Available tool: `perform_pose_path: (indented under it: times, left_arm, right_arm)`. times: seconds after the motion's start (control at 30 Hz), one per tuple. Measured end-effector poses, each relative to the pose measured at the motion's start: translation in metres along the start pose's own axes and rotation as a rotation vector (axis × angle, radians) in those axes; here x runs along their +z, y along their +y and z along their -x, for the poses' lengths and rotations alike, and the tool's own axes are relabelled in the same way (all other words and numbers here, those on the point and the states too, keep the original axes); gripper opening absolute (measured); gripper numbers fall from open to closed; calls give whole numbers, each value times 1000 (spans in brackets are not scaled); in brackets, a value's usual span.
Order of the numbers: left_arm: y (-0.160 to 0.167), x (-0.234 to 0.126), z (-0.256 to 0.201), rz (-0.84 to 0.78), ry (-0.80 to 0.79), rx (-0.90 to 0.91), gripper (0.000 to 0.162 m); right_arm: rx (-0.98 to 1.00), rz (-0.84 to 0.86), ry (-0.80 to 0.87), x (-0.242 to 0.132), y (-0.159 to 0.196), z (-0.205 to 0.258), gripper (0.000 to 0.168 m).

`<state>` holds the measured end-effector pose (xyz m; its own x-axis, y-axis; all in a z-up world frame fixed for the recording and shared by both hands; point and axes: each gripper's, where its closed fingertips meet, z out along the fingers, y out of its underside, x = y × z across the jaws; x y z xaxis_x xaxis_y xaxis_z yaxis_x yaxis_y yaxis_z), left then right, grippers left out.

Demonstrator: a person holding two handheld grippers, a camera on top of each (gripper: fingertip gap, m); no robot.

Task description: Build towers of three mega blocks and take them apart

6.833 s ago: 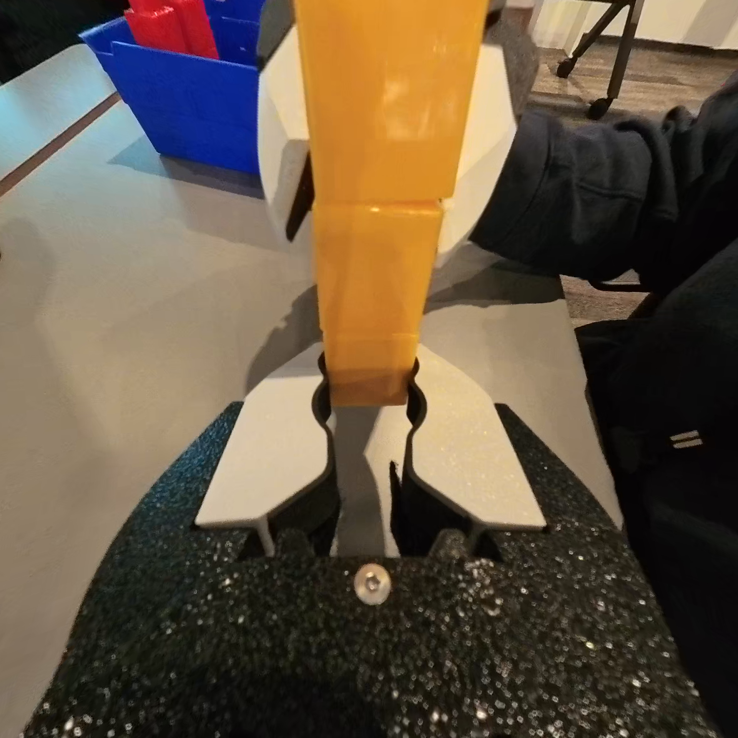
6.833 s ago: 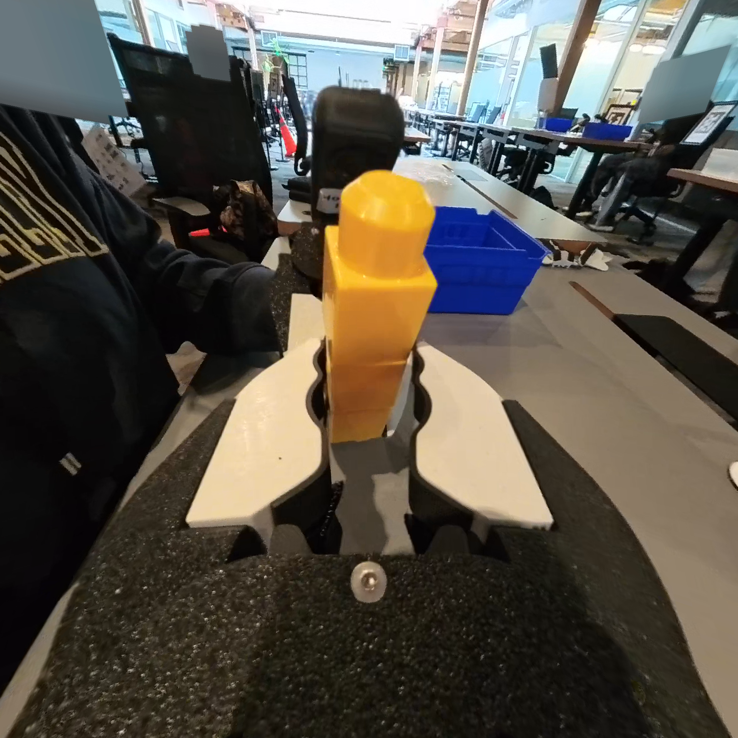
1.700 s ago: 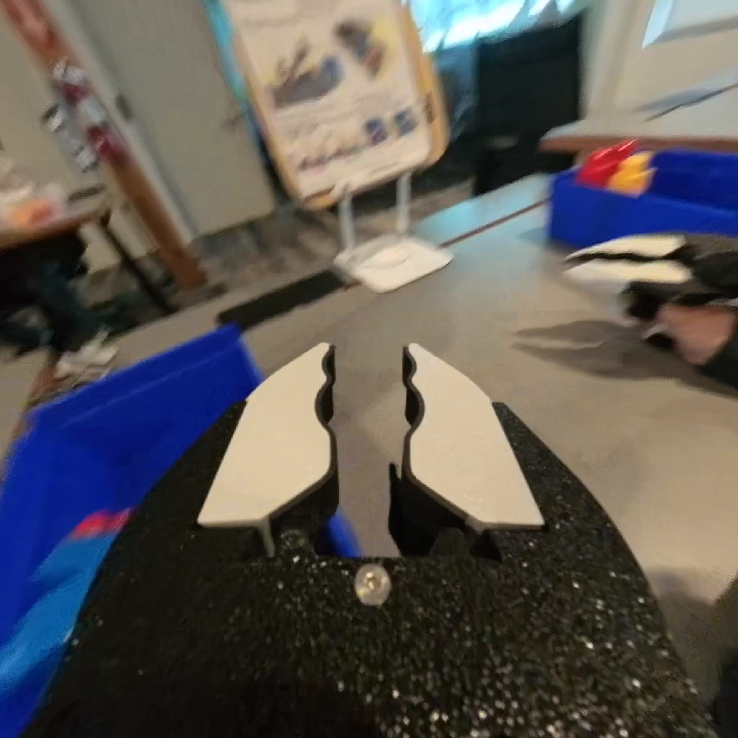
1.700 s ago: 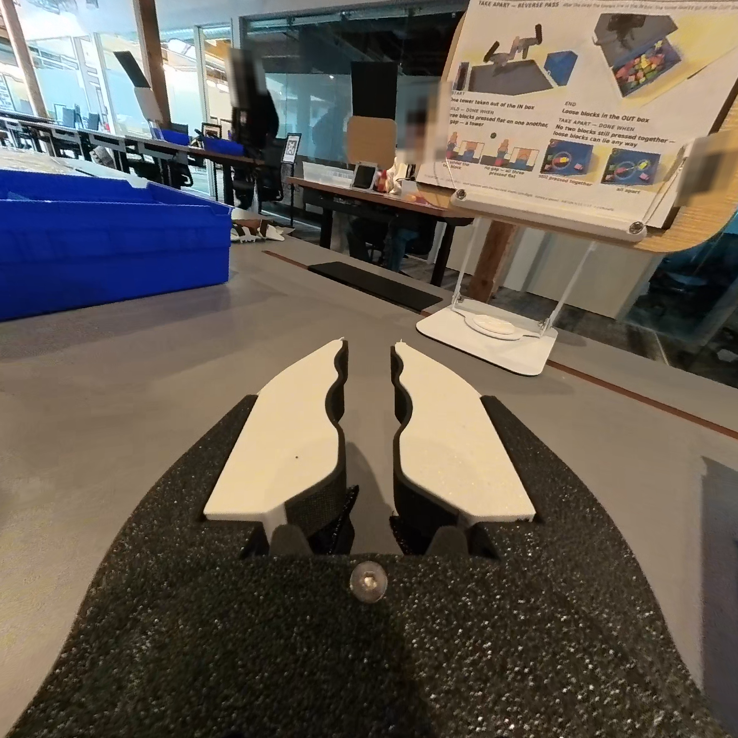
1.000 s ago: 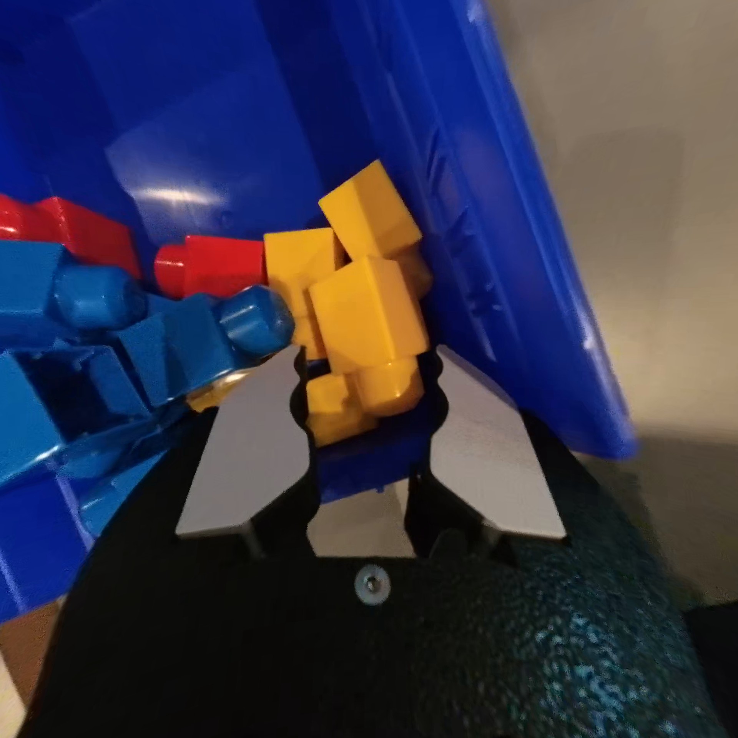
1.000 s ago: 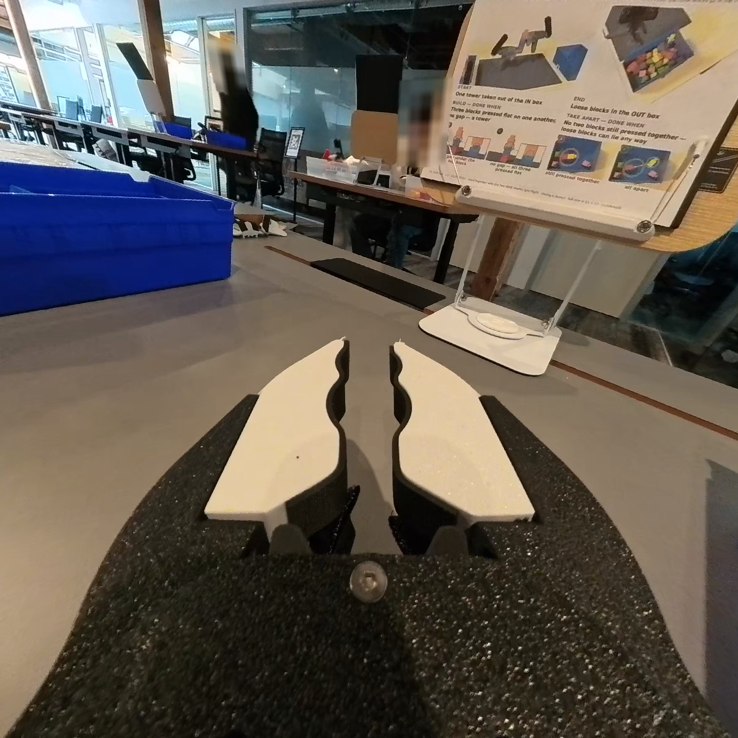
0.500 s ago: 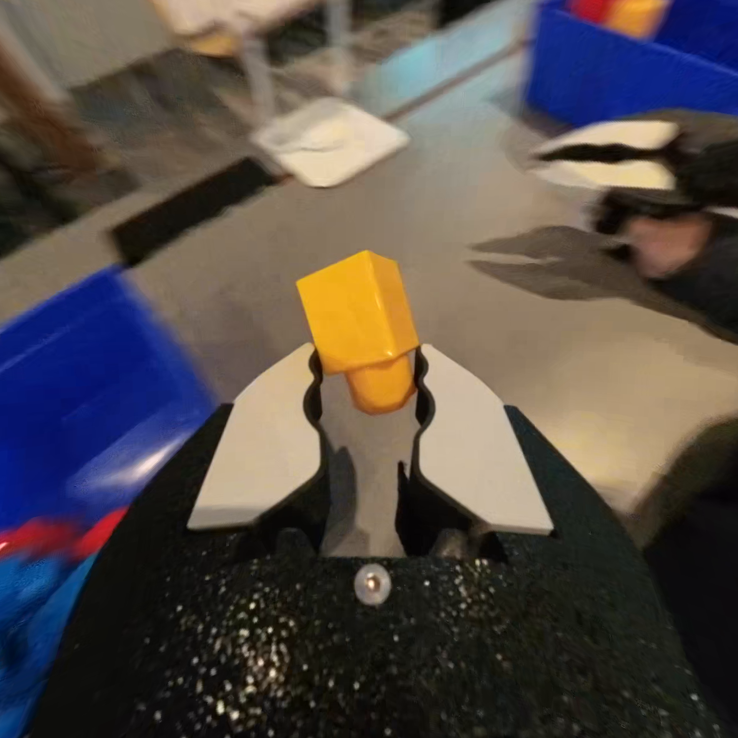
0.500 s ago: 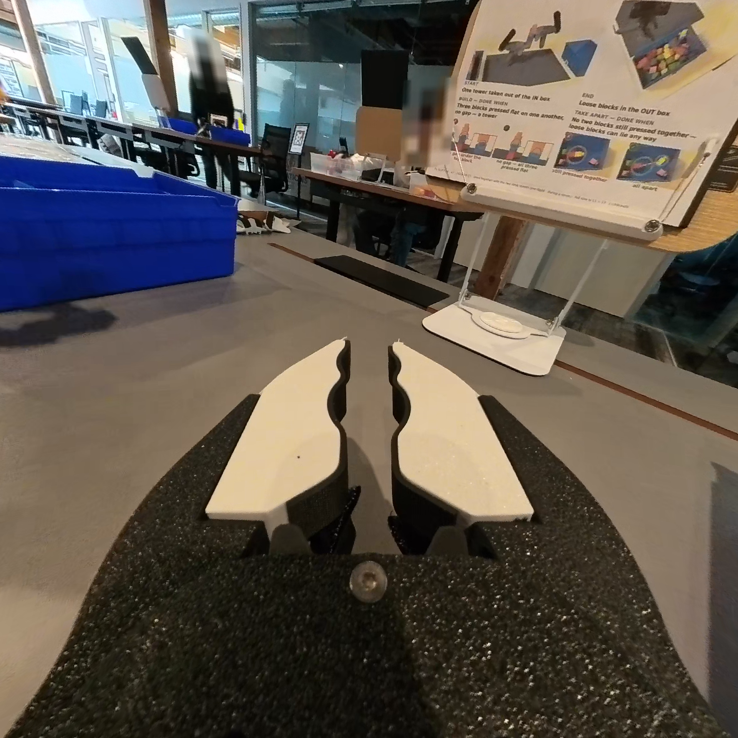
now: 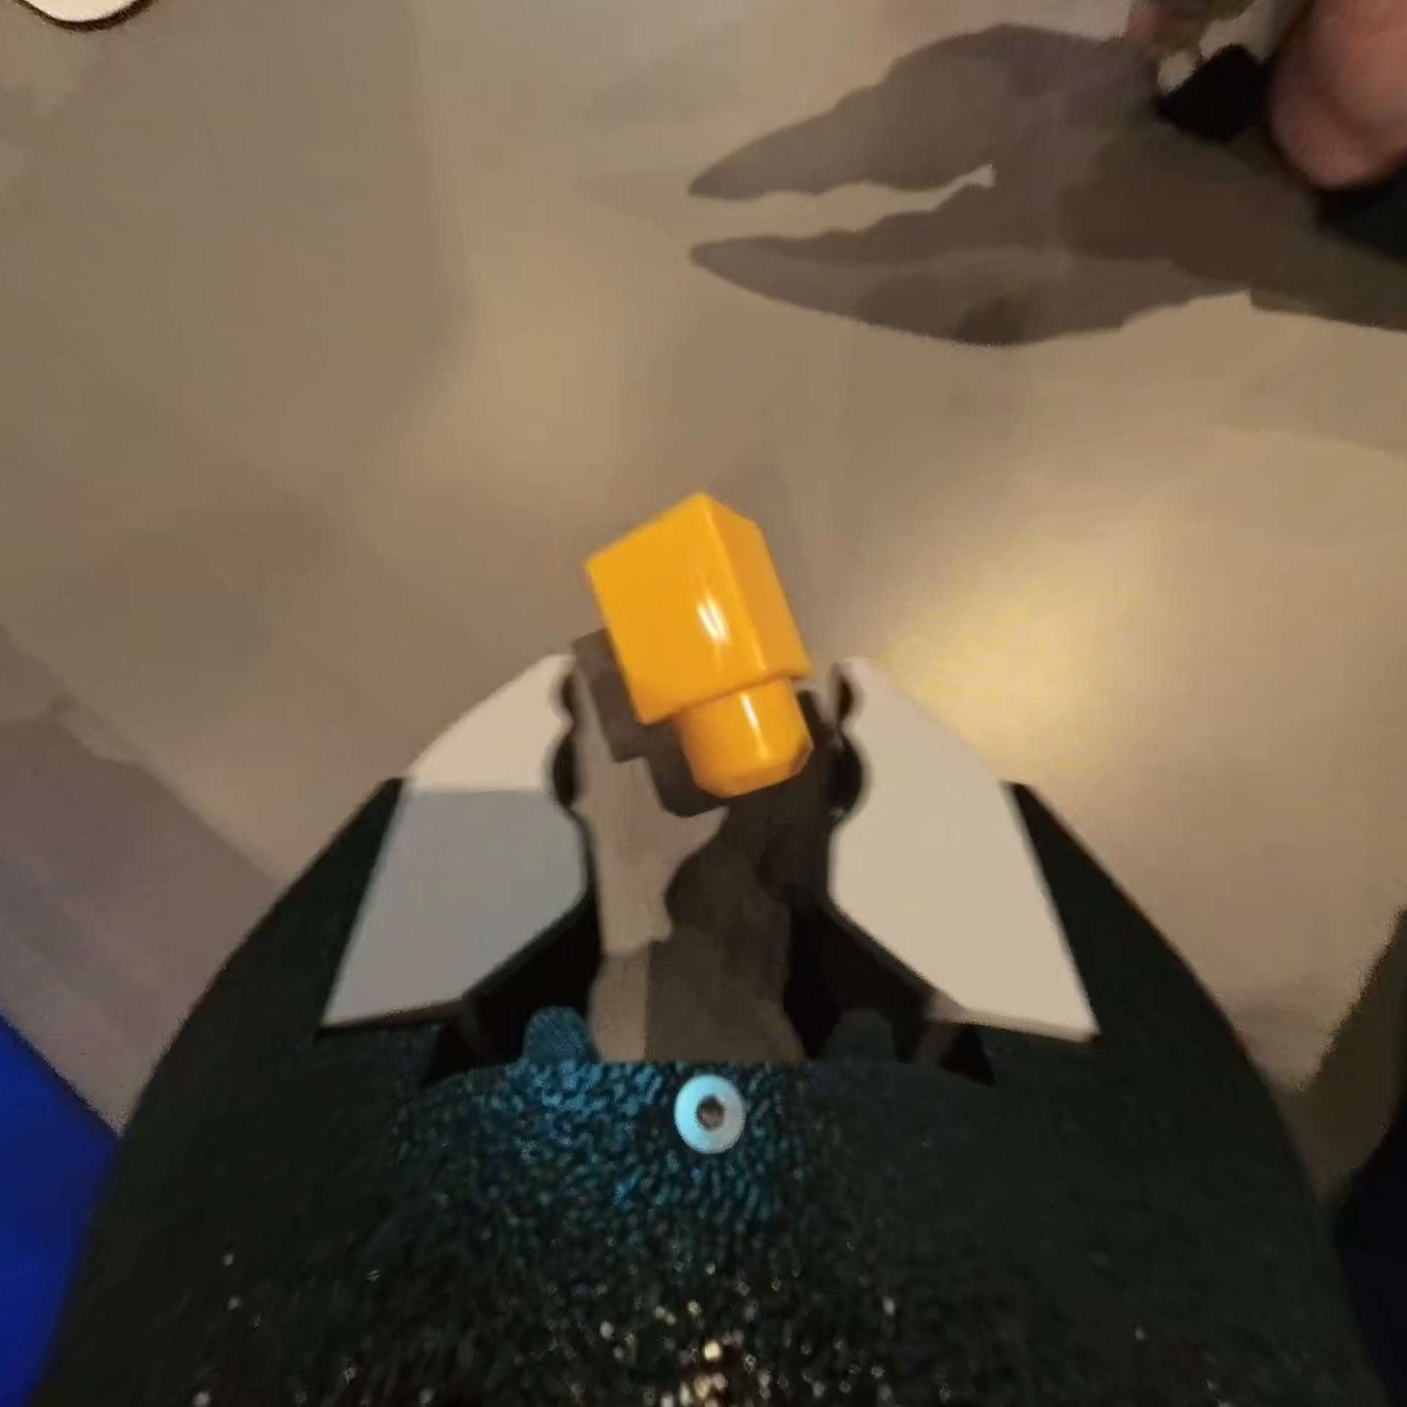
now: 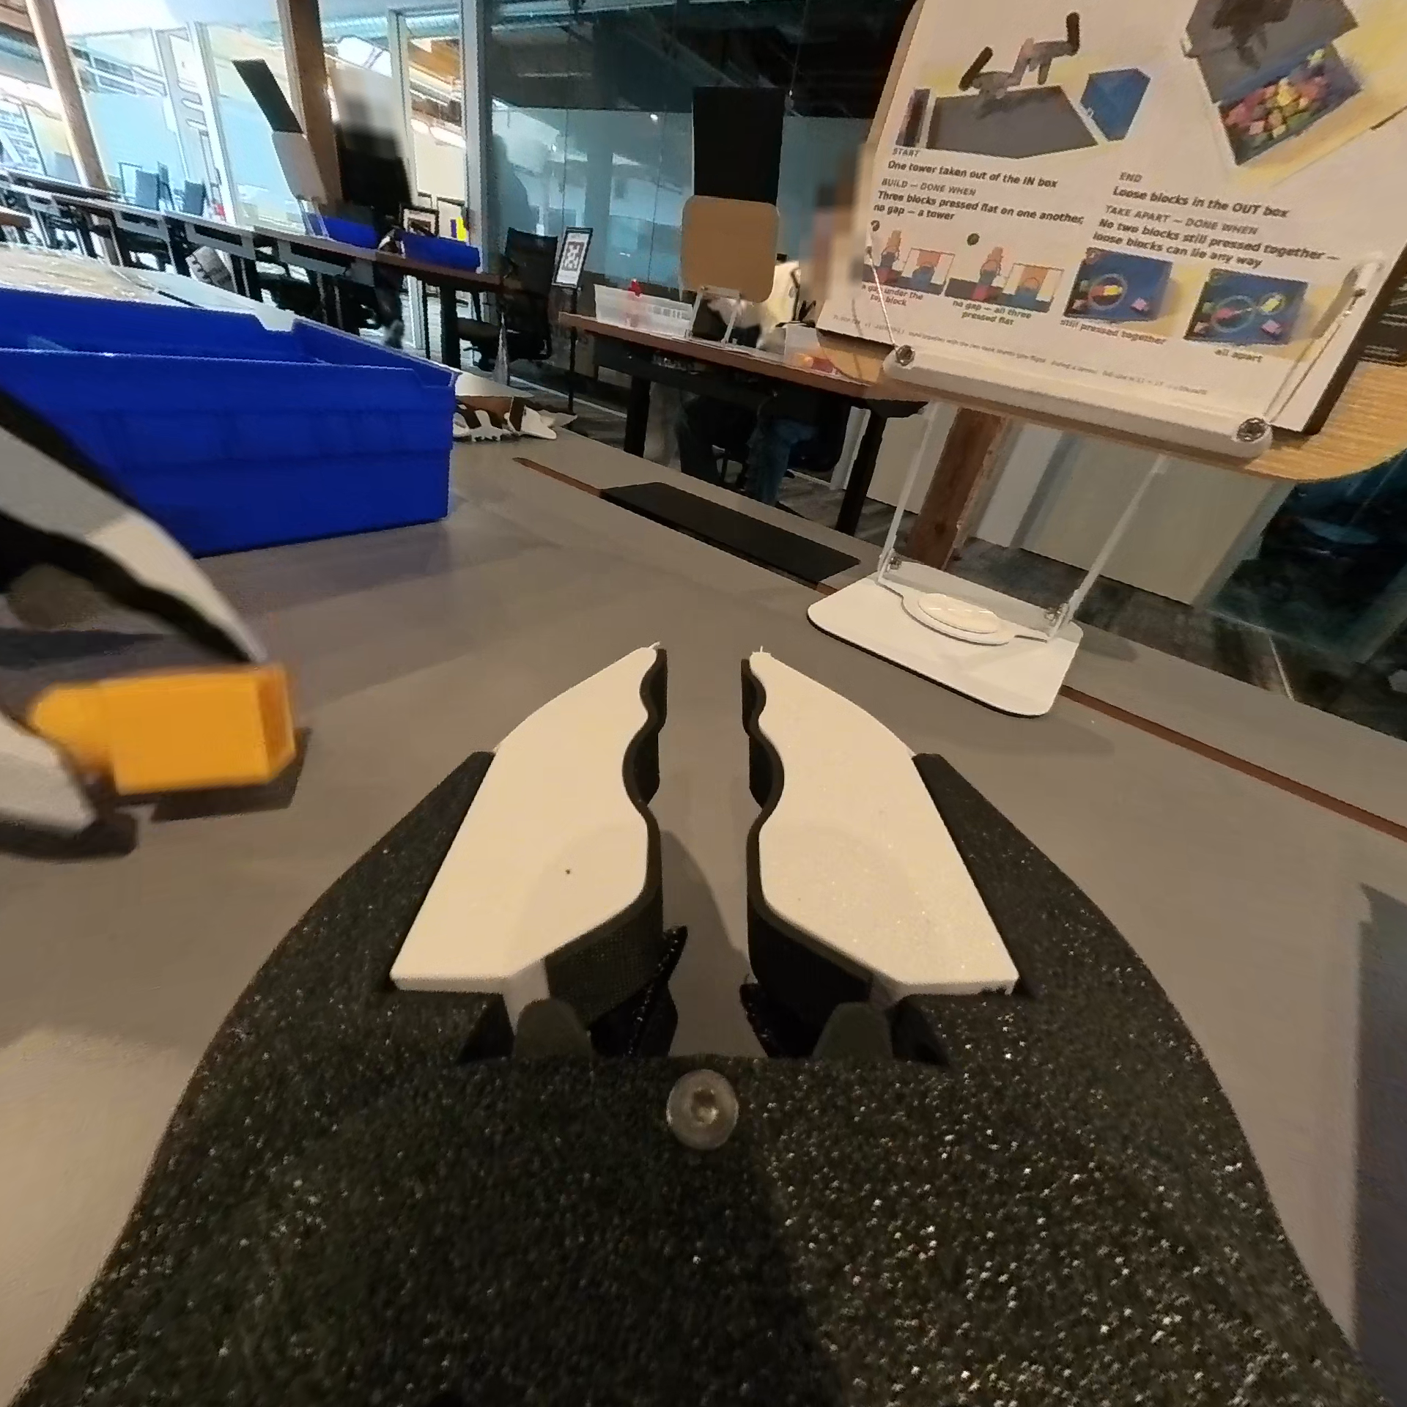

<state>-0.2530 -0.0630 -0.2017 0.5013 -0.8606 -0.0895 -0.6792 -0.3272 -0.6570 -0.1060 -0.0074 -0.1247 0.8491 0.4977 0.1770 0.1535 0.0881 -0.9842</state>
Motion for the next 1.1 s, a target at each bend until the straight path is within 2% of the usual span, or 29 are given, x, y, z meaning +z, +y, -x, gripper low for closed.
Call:
perform_pose_path:
  times: [0.03,0.07,0.13,0.17,0.3,0.4,0.47,0.53,0.6,0.7,0.97,1.03,1.1]
  left_arm:
    - [-1,1,2,-17,-12,-22,97]
    - [-2,-1,7,-28,-38,-36,115]
    - [-10,-19,17,-94,-108,-32,127]
    - [-18,-36,22,-157,-140,-26,122]
    - [-37,-137,60,-392,-291,-8,85]
    - [-15,-188,104,-352,-364,-70,63]
    - [15,-186,133,-208,-341,-129,61]
    - [48,-166,150,-28,-226,-174,60]
    - [75,-145,157,126,-114,-125,59]
    - [108,-125,171,339,-56,-75,64]
    - [141,-98,192,606,8,-80,67]
    - [149,-95,191,654,31,-113,61]
    - [154,-93,189,689,38,-114,42]
  right_arm:
    - [0,0,-1,0,0,0,18]
    - [0,-1,0,0,0,0,18]
    - [3,-5,1,-1,-1,0,18]
    - [5,-6,1,-1,-1,-1,18]
    - [10,-6,0,-1,-1,-1,18]
    - [6,-4,-5,0,0,0,18]
    - [1,-2,-8,0,0,1,18]
    - [-4,0,-13,0,0,3,18]
    - [-6,-1,-16,0,0,3,17]
    - [-5,-2,-17,0,0,3,17]
    - [0,-1,-17,0,0,3,17]
    - [2,-2,-18,0,0,3,17]
    - [2,-1,-19,0,0,3,17]
